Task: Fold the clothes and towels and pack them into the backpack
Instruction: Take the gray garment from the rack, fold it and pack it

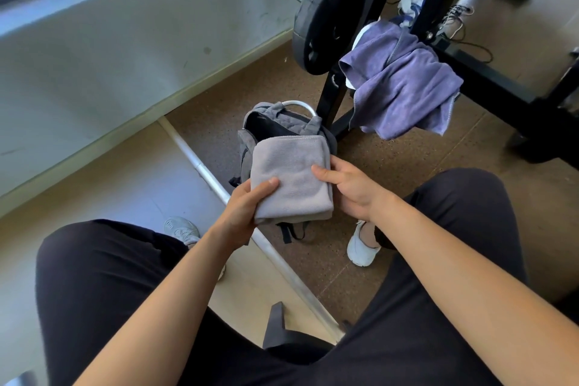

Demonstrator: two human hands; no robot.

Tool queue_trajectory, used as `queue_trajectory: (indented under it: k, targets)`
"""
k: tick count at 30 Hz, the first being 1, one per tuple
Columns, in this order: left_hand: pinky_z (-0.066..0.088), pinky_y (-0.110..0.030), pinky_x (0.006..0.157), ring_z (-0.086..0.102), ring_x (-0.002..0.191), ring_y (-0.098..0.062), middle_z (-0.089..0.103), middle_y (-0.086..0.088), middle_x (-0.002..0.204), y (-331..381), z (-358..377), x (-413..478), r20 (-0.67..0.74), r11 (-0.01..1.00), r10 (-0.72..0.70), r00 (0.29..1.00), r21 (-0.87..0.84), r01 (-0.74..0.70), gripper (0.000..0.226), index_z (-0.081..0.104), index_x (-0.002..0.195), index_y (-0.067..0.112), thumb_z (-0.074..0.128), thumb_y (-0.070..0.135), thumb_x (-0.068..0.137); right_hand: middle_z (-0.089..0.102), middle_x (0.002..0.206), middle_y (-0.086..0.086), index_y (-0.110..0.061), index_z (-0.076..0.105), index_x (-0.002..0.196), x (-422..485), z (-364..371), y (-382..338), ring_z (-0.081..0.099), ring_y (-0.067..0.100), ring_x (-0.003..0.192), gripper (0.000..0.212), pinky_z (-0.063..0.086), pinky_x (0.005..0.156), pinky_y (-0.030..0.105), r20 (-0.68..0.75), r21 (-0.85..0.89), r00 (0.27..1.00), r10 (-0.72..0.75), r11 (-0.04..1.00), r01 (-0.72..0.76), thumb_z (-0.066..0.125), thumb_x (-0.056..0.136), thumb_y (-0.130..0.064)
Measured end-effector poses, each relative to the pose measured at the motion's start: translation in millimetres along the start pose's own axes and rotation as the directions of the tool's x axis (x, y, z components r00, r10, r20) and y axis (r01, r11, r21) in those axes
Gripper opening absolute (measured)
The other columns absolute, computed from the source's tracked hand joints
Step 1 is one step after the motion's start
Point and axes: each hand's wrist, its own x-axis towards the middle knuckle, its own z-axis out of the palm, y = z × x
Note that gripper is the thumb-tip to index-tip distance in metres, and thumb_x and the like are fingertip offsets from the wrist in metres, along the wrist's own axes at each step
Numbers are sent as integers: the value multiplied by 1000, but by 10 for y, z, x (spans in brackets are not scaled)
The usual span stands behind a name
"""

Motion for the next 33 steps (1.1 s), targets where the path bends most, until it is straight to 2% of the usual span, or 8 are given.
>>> queue_trajectory:
  k: [3, 7, 16, 19, 22, 28, 31, 33]
  targets:
    - [56, -34, 74, 70, 97, -26, 75, -10, 110, 35, -18, -7, -19, 1000, 21, 1000, -16, -22, 46, 67, 122, 9, 71, 43, 92, 64, 136, 10, -18, 52, 139, 29, -43, 35, 63, 27, 123, 42, 50, 105, 49, -31, -120, 1000, 3, 993, -6, 61, 98, -15]
    - [58, -32, 69, 70, 94, -23, 74, -8, 110, 32, -33, -13, -44, 994, 102, 994, 31, -101, 37, 63, 129, 13, 68, 30, 97, 66, 131, 5, -24, 51, 139, -22, -25, -10, 65, 24, 118, 52, 58, 91, 43, -13, -268, 1000, 0, 963, -3, 71, 91, -14]
    - [59, -36, 83, 65, 109, -25, 66, -10, 128, 109, -104, 5, 23, 974, 176, 984, -150, -170, 51, 54, 142, 18, 49, -6, 98, 68, 124, 14, -17, 57, 136, -56, -8, -78, 69, 24, 106, 48, 60, 82, 35, 87, -112, 990, -113, 986, 122, 58, 93, 6]
    - [60, -39, 89, 68, 109, -26, 69, -12, 127, 168, -94, -40, 91, 958, 182, 979, -242, -156, 46, 63, 129, 19, 52, -3, 91, 73, 109, 6, -15, 63, 126, -41, -22, -67, 71, 17, 97, 43, 59, 75, 28, 115, 5, 981, -160, 987, 160, 59, 89, 7]
    - [61, -34, 80, 72, 95, -23, 74, -8, 106, 200, -100, -70, 117, 952, 181, 976, -272, -144, 31, 68, 104, 19, 57, -2, 84, 74, 101, 5, -16, 74, 110, -51, -29, -66, 71, 14, 91, 32, 59, 75, 27, 139, 34, 971, -192, 981, 189, 71, 81, -3]
    - [51, -31, 65, 62, 82, -28, 68, -11, 95, 255, -188, -64, 212, 958, 105, 972, -285, -42, 18, 63, 73, 15, 47, 9, 69, 72, 113, 5, -16, 80, 80, -68, -82, -90, 67, 21, 106, 30, 56, 82, 33, 179, -138, 948, -262, 948, 288, 62, 87, 7]
    - [44, -29, 60, 56, 71, -23, 65, -9, 88, 247, -167, -71, 183, 991, 49, 982, -129, -26, 29, 56, 62, 16, 44, 34, 81, 70, 110, 4, -14, 77, 72, -70, -81, -65, 66, 18, 108, 31, 54, 88, 30, 176, -337, 928, -329, 865, 371, 63, 83, 11]
    - [39, -27, 59, 53, 65, -17, 55, -10, 74, 191, -130, -46, 120, 997, 59, 991, 49, -65, 38, 49, 57, 16, 64, 41, 81, 69, 110, 6, -14, 76, 71, -57, -70, -39, 66, 18, 107, 33, 51, 92, 27, 181, -468, 912, -368, 783, 409, 62, 82, 14]
